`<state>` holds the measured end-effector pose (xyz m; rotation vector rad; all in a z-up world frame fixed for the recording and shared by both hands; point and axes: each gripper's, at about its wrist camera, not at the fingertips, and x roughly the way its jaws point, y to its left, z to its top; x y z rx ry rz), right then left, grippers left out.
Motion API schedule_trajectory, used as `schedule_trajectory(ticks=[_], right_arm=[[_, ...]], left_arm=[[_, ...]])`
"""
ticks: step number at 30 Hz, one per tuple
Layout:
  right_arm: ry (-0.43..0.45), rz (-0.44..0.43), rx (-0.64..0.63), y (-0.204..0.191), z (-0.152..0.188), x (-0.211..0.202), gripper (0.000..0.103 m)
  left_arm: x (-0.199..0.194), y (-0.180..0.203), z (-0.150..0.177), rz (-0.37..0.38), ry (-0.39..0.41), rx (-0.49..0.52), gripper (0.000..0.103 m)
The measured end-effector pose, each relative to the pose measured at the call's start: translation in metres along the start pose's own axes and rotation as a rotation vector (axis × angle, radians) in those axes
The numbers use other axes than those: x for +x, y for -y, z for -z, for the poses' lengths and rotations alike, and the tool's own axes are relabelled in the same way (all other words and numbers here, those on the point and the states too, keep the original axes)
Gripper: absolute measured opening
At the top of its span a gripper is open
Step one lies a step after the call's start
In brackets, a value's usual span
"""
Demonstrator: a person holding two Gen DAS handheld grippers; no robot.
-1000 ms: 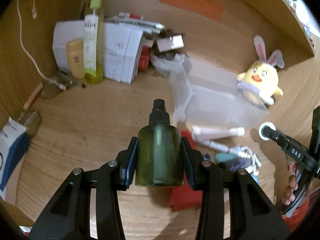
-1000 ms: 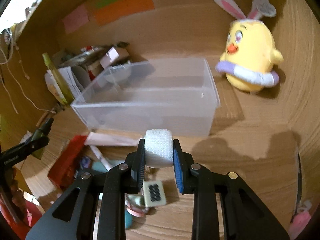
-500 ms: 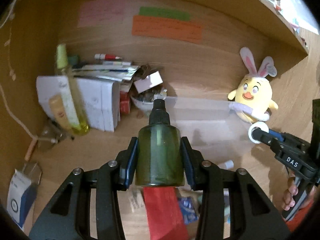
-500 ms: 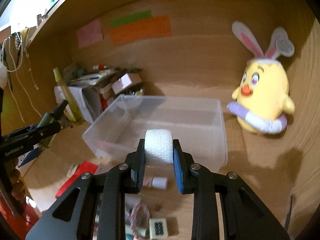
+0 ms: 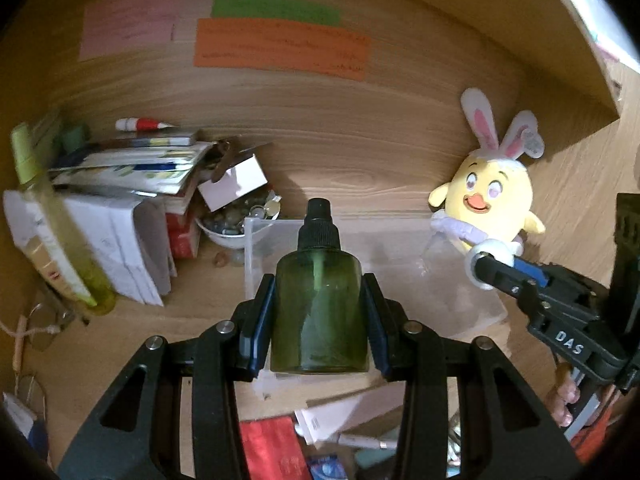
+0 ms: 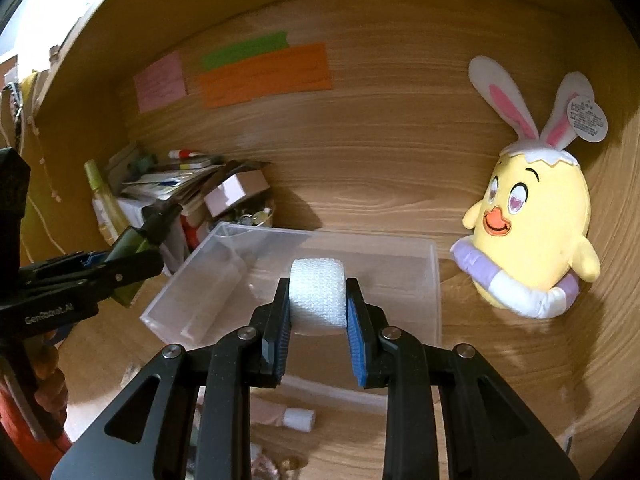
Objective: Organize objects
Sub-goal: 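Carry the bottle and roll into the clear box while both tools open to release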
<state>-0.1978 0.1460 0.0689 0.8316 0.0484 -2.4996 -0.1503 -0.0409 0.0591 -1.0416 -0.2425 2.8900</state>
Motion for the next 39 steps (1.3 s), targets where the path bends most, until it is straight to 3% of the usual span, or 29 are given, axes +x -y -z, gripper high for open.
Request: schedule_trajectory(ticks=[10,16,31,36,39], right_arm=[[-0.113,0.004,0.014,0.015,0.003,0.041,0.023],[-0.178,-0.015,0.028,0.021,0.014,0.063,0.023],[-0.264,-0.014,0.005,0.015,0.026,0.084,0.023],[-0.260,-0.016,-0.007,0.011,0.023,0.081,0.046],[-0.228,-0.002,-0.033,0.004,0.020,0.070,0.053]], left_arm=[[0.055,0.008,-0.002,0.066,-0.176,0.021,0.041],[0.078,0.011,0.004,0.044,-0.252,0.044,0.041],[0.090,0.015,0.003,0.038,-0.277,0.061,0.041],[0.084,0.020,0.002,0.030,-0.272,0.076,0.049],[0.074,0.024,0.001,0.016,-0.243,0.089,0.055]])
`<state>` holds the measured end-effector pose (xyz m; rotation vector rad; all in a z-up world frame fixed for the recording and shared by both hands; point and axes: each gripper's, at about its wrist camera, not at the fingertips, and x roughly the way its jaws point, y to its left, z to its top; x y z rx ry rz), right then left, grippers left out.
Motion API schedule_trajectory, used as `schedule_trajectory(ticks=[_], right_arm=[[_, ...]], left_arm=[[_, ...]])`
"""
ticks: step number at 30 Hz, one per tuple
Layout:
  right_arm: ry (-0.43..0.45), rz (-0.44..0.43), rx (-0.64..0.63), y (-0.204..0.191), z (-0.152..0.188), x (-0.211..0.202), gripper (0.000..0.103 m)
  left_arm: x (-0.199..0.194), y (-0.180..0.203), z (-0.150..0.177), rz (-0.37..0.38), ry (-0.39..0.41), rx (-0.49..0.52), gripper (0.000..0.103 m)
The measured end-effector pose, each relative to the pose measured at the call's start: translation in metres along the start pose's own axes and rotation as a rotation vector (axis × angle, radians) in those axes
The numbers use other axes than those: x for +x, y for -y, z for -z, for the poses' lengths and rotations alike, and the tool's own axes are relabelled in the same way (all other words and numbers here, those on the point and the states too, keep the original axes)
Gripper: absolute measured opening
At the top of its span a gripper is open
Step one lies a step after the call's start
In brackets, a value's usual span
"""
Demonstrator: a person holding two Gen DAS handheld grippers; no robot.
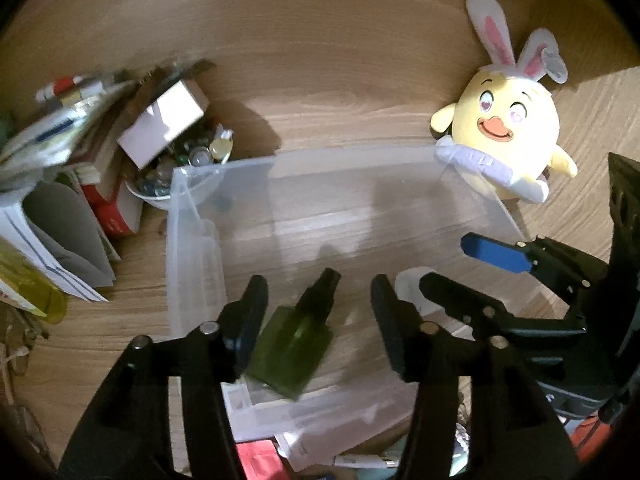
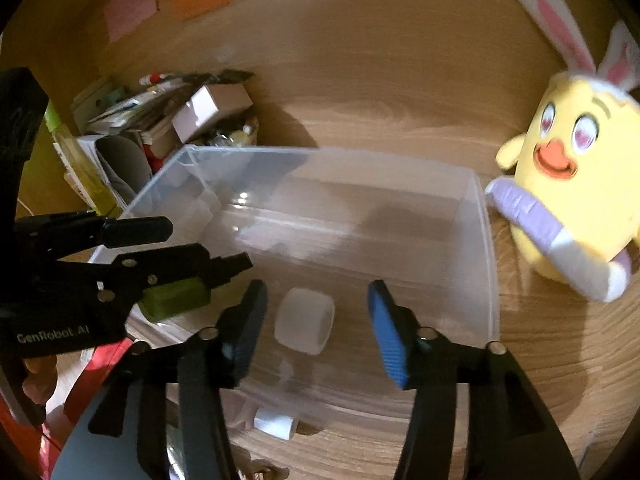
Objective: Organize objects
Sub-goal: 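Carry the bottle and roll into the clear box while both tools open to release, then grasp the red box with the left tool while the right tool grasps the dotted white tile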
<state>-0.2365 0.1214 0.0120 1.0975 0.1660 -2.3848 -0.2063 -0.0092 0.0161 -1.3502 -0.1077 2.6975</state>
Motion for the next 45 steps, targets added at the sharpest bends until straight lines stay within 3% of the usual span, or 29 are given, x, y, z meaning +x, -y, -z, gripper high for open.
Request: schedule_trajectory(ticks=[3,7,9,13,16,33,40,45], right_arm=[[0.036,-0.004,-0.004,-0.005,-0.001,-0.015,0.060],[0.082,-0.015,0.004,-0.008,0.001,-0.035,0.073],[0.112,0.002,-0.005,-0.010,0.003,-0.046,0.079],[0.138,-0.009,-0.009,-0.014,0.009,-0.062,0.081],[0.154,0.004,-0.022,-0.019,0.015,-0.071,0.082],[0.121,-0.021,0.000,-0.039,0.065,-0.085,0.083],[0.053,-0.038,0.036,-0.036,0.078,-0.067,0.083],[0.006,-0.041,0.015,-0.040,0.087,-0.052,0.083]], left_arm=[[-0.015,0.002,0.001,-0.005,0.029,0.007,0.058],[-0.040,0.004,0.006,-0.046,0.088,0.017,0.076],[-0.053,0.004,0.011,-0.060,0.116,0.025,0.079],[-0.071,0.003,0.022,-0.092,0.139,0.037,0.082],[-0.085,-0.001,0.038,-0.120,0.165,0.035,0.094],[-0.111,-0.067,0.125,-0.192,0.117,-0.103,0.094],[-0.089,-0.081,0.151,-0.135,0.042,-0.178,0.094],[-0.073,-0.072,0.160,-0.100,-0.001,-0.174,0.094]])
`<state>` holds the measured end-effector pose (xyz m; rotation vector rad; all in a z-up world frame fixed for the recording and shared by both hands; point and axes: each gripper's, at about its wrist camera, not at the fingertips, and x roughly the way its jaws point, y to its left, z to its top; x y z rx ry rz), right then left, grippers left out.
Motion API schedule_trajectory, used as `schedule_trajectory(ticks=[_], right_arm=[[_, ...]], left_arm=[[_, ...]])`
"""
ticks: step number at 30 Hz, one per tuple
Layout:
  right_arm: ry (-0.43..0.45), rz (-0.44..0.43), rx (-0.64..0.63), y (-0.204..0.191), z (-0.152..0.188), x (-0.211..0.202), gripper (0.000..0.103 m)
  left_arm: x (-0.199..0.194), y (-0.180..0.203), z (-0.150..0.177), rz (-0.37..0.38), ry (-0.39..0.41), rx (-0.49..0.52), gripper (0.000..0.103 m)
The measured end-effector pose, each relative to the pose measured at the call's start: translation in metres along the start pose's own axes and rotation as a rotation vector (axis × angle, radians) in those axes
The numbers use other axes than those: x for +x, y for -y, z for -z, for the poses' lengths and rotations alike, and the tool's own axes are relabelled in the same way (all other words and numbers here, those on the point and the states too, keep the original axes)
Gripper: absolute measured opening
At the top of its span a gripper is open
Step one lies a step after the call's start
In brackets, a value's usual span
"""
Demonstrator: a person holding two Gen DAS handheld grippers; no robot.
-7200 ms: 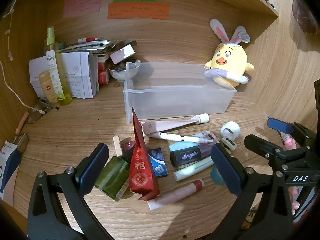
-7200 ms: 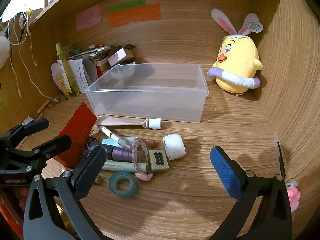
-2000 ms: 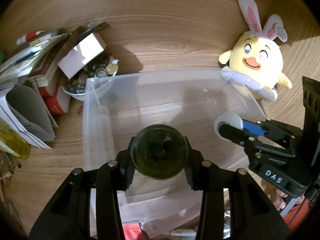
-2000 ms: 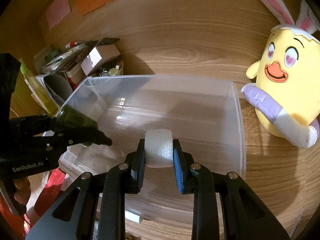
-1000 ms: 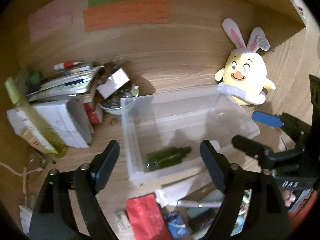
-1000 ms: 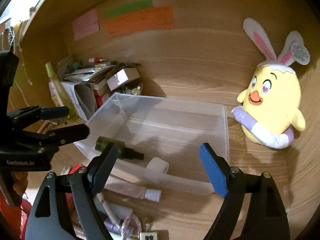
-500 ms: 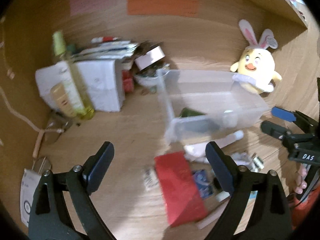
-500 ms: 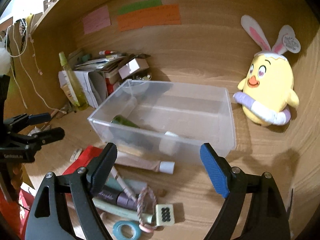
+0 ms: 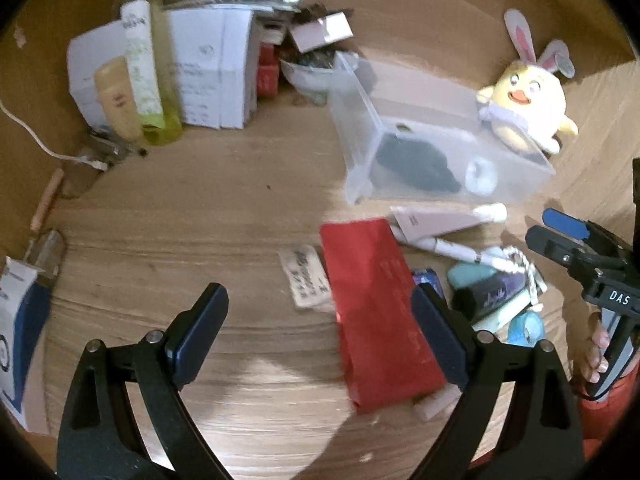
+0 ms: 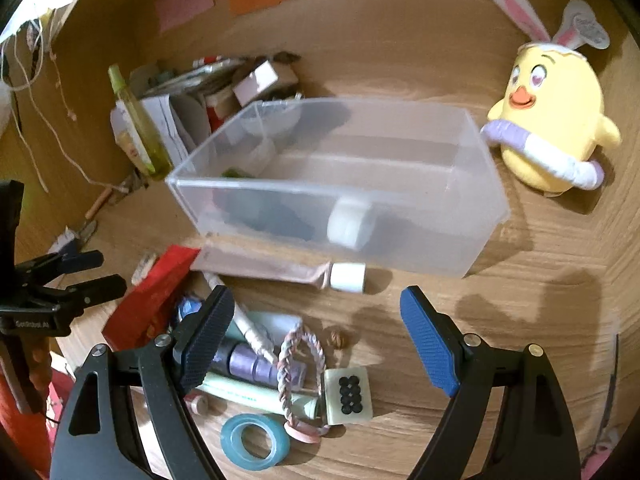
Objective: Organize objects
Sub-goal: 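Grasp the red box with the left tool while the right tool grasps the dotted white tile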
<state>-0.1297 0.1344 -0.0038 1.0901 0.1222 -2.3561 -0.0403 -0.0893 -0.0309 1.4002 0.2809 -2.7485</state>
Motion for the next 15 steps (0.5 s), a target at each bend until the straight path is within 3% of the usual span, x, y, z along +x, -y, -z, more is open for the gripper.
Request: schedule_trajectory(ticks=[4,10,15], right_arm=[[-0.018,0.013,-0.006,0.002,0.010,0.003,0.083],[0.002,0.082,0.041,0.021,0.023,-0.006,0.082],[-0.009,0.085,0.087,0.038,0.031,-0.012,0.074]], left_arm=[[0.012,0.006,0.009,0.035,-0.047,-0.017,0.094],[0.012,0.027,0.014,0.049,-0.039,0.030,0.094],[0.024,0.035,0.015,0.024,-0.071,0.053,0.094]])
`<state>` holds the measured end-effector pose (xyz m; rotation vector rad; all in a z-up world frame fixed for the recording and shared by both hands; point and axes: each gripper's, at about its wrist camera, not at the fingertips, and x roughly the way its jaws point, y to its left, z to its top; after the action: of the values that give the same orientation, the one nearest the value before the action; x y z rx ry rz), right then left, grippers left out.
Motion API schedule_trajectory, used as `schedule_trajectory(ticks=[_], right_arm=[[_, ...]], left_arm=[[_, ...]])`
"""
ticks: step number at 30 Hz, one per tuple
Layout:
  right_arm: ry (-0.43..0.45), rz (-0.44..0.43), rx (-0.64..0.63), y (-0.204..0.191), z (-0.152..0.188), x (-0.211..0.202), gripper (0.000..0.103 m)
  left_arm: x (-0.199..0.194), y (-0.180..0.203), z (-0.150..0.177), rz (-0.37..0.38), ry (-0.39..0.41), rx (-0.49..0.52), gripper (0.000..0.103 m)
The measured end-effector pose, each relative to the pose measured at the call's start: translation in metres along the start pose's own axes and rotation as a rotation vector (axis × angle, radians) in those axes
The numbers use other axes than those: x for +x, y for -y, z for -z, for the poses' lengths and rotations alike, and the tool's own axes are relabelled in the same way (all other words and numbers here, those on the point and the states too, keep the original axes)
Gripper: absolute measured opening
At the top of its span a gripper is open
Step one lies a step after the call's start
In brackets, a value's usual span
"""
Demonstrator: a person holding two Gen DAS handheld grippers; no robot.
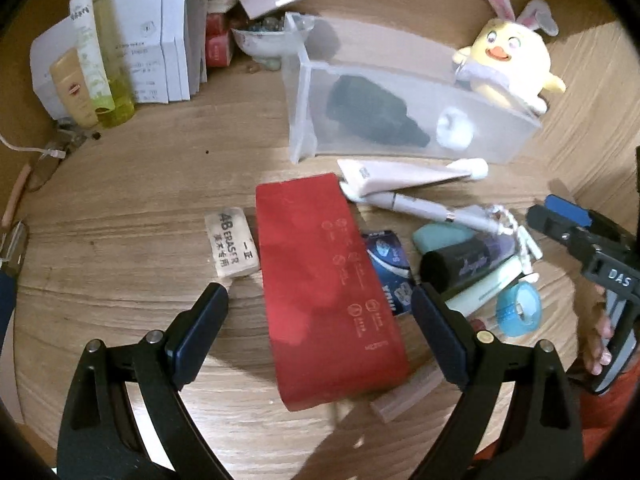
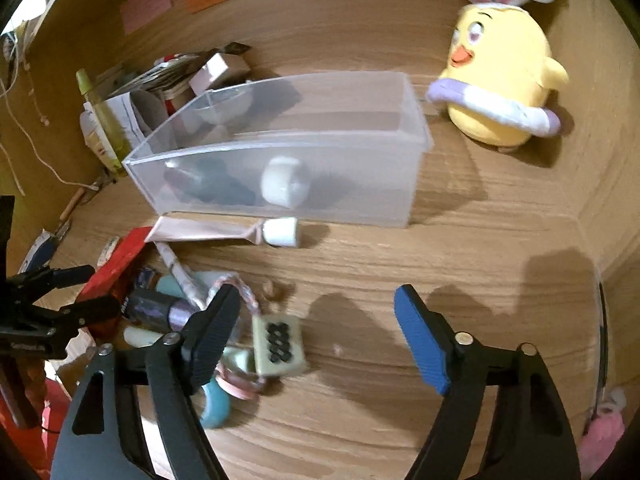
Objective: Organize objects
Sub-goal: 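Grasp the red box with the left tool while the right tool grasps the dotted white tile, then lower the red box and white tile into the clear box while both tools release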
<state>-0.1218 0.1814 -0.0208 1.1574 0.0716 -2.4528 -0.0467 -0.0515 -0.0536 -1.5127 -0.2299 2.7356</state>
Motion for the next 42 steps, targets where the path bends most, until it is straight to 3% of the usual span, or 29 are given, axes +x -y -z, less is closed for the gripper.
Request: schedule_trajectory(ticks=[12,20,22,34,42], right_arm=[[-0.036,-0.017,-0.058,-0.012,0.012,0.005,0.057],[-0.051,-0.039,-0.080,-0.019,0.015,0.009,0.029],[-0.051,-0.039,-0.083,-0.019,0.015,0.009,0.024],[-0.001,-0.023,-0.064,-0.013,0.015,0.001,0.023],[0.068,-0.036,-0.046,-0.009,-0.004,-0.017,0.023]], left_arm=[[-0.005,-0.010,0.013,-0.070,0.024,0.009,0.092],[-0.006,-0.007,0.012,-0.095,0.061,0.027,0.056],[-0.007,-0.006,0.012,-0.098,0.072,0.031,0.056],[-0.028,-0.008,0.013,-0.092,0.152,-0.025,0.056],[-0.050,-0.012,0.004,-0.096,0.218,-0.080,0.056]])
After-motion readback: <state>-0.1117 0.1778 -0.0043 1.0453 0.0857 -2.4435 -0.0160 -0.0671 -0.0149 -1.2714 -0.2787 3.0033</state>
